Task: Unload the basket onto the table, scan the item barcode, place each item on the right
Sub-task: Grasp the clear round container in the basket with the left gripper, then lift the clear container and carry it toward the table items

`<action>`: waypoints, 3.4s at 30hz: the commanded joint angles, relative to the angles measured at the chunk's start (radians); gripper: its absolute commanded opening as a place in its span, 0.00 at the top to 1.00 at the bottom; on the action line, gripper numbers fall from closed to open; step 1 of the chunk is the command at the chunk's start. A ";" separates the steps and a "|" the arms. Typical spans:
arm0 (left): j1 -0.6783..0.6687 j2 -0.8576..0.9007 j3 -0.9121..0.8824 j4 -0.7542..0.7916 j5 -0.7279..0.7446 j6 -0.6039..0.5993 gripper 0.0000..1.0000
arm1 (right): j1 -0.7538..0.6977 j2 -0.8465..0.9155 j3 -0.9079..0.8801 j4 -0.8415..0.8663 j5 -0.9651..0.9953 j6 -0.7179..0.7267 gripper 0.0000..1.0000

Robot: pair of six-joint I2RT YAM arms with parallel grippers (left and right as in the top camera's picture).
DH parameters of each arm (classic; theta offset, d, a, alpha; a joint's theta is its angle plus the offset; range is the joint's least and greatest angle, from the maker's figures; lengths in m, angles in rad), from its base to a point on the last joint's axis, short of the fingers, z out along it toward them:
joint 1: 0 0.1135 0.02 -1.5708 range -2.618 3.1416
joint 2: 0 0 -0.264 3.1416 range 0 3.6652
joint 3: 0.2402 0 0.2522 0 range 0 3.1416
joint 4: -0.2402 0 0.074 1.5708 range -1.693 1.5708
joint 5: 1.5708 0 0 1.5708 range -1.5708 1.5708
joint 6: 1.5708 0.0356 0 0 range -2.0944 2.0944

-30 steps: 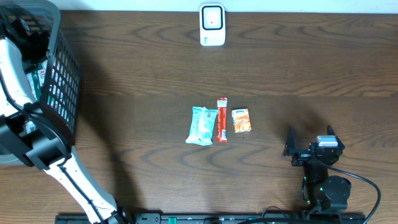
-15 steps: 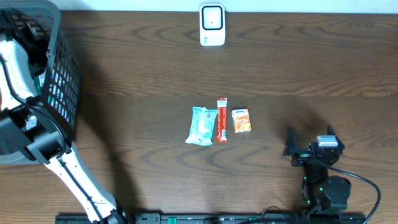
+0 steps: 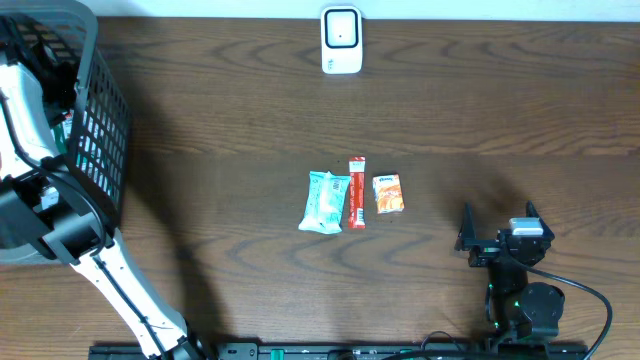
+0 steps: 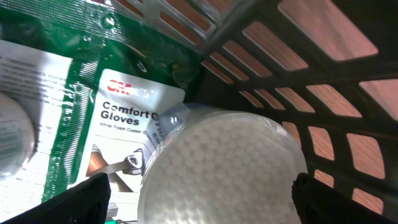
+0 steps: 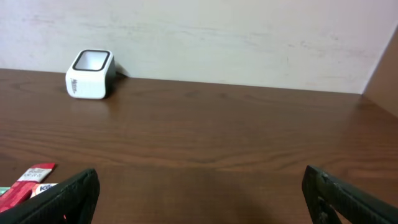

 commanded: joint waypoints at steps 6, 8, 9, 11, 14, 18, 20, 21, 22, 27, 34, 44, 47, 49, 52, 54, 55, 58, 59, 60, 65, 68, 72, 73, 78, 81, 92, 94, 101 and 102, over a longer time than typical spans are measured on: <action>0.014 0.006 -0.019 -0.005 0.140 0.002 0.06 | -0.009 -0.003 -0.001 -0.004 -0.004 -0.005 0.01; 0.016 0.006 -0.019 -0.006 0.140 0.003 0.05 | -0.009 -0.003 -0.001 -0.004 -0.004 -0.005 0.01; 0.016 0.006 -0.019 -0.007 0.140 0.003 0.05 | -0.009 -0.003 -0.001 -0.004 -0.004 -0.005 0.01; 0.019 0.005 -0.019 -0.008 0.140 0.003 0.05 | -0.009 -0.003 -0.001 -0.004 -0.004 -0.005 0.01; 0.023 0.005 -0.019 -0.006 0.139 0.003 0.05 | -0.009 -0.003 -0.001 -0.004 -0.004 -0.005 0.01; 0.019 0.008 -0.019 -0.005 0.139 0.003 0.04 | -0.009 -0.003 -0.001 -0.004 -0.004 -0.005 0.01; 0.013 0.014 -0.019 -0.005 0.138 0.003 0.04 | -0.009 -0.003 -0.001 -0.004 -0.004 -0.005 0.01; 0.009 0.018 -0.019 -0.005 0.137 0.003 0.04 | -0.009 -0.003 -0.001 -0.004 -0.004 -0.005 0.01; 0.006 0.024 -0.019 -0.006 0.131 0.003 0.04 | -0.009 -0.003 -0.001 -0.004 -0.004 -0.005 0.01; -0.008 0.056 -0.021 -0.010 0.078 0.006 0.04 | -0.009 -0.003 -0.001 -0.004 -0.004 -0.005 0.01; -0.006 0.056 -0.021 -0.022 0.002 0.006 0.10 | -0.009 -0.003 -0.001 -0.004 -0.004 -0.005 0.01; -0.006 0.056 -0.021 -0.044 0.000 0.006 0.32 | -0.009 -0.003 -0.001 -0.004 -0.004 -0.005 0.01; -0.006 0.055 -0.021 -0.043 0.000 0.006 0.32 | -0.009 -0.003 -0.001 -0.004 -0.004 -0.005 0.01; -0.005 0.045 -0.017 -0.043 0.000 0.006 0.33 | -0.009 -0.003 -0.001 -0.004 -0.004 -0.005 0.01; -0.003 0.018 0.002 -0.043 0.000 0.006 0.34 | -0.009 -0.003 -0.001 -0.004 -0.004 -0.005 0.01; -0.002 -0.011 0.009 -0.041 -0.001 0.006 0.36 | -0.009 -0.003 -0.001 -0.004 -0.004 -0.005 0.01; -0.002 -0.030 0.010 -0.039 -0.001 0.006 0.37 | -0.009 -0.003 -0.001 -0.004 -0.004 -0.005 0.01; -0.001 -0.085 0.010 -0.036 -0.001 0.006 0.37 | -0.009 -0.003 -0.001 -0.004 -0.004 -0.005 0.01; -0.001 -0.095 0.010 -0.036 -0.001 0.006 0.37 | -0.009 -0.003 -0.001 -0.004 -0.004 -0.005 0.01; -0.001 -0.112 0.010 -0.036 -0.001 0.007 0.37 | -0.009 -0.003 -0.001 -0.004 -0.004 -0.005 0.01; -0.001 -0.209 0.010 -0.036 -0.037 0.006 0.37 | -0.009 -0.003 -0.001 -0.004 -0.004 -0.005 0.01; -0.001 -0.279 0.010 -0.029 -0.090 0.006 0.37 | -0.009 -0.003 -0.001 -0.004 -0.004 -0.005 0.01; -0.001 -0.376 0.010 -0.023 -0.174 0.006 0.37 | -0.009 -0.003 -0.001 -0.004 -0.004 -0.005 0.01; -0.001 -0.400 0.010 -0.023 -0.181 0.006 0.37 | -0.009 -0.003 -0.001 -0.004 -0.004 -0.005 0.01; -0.004 -0.524 0.010 -0.025 -0.180 0.006 0.37 | -0.009 -0.003 -0.001 -0.004 -0.004 -0.005 0.01; -0.017 -0.603 0.010 -0.040 -0.180 -0.009 0.37 | -0.009 -0.003 -0.001 -0.004 -0.004 -0.005 0.01; -0.215 -0.838 0.010 -0.268 -0.168 -0.074 0.37 | -0.009 -0.003 -0.001 -0.004 -0.004 -0.005 0.01; -0.274 -0.856 0.010 -0.333 -0.168 -0.085 0.37 | -0.009 -0.003 -0.001 -0.004 -0.004 -0.005 0.01; -0.497 -0.843 -0.020 -0.599 -0.173 -0.130 0.38 | -0.009 -0.003 -0.001 -0.004 -0.004 -0.005 0.01; -0.528 -0.840 -0.031 -0.629 -0.177 -0.130 0.38 | -0.009 -0.003 -0.001 -0.004 -0.004 -0.005 0.01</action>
